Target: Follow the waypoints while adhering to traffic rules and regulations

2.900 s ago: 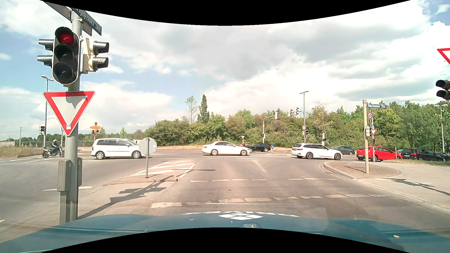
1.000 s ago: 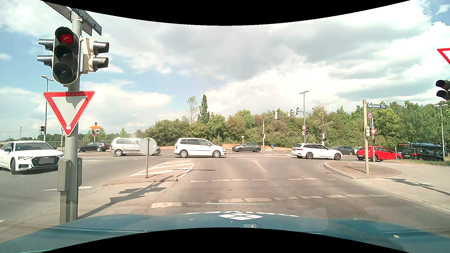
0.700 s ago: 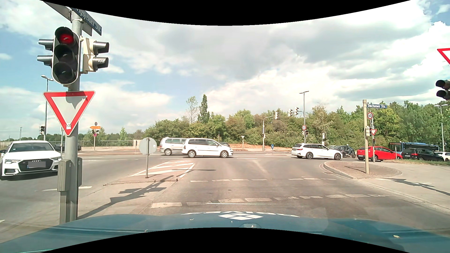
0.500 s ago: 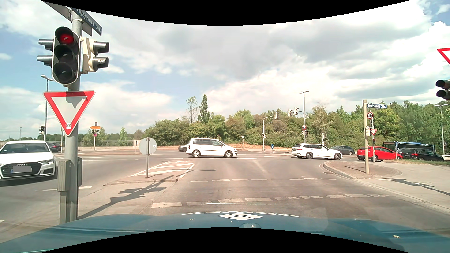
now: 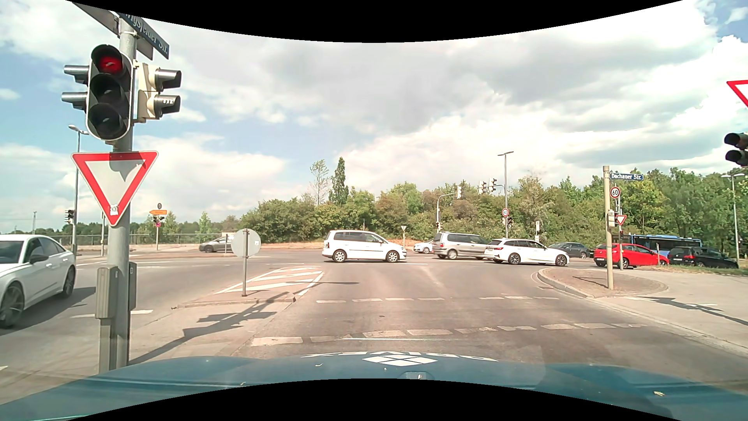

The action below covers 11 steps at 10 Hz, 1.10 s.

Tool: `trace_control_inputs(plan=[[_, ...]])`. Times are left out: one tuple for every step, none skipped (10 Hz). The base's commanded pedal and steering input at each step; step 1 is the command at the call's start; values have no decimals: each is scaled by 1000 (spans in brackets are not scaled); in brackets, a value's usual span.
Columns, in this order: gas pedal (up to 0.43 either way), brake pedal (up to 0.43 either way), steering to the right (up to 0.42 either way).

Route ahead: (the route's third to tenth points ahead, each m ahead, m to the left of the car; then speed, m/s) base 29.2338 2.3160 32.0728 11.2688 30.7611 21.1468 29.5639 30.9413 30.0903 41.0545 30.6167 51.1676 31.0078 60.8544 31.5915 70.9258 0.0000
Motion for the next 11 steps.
trace_control_inputs(plan=[[0,360,-25],[0,360,-26],[0,360,-26],[0,360,-26],[0,360,-25],[0,360,-26],[0,360,-25],[0,360,-26],[0,366,-25],[0,360,-26],[0,360,-25]])
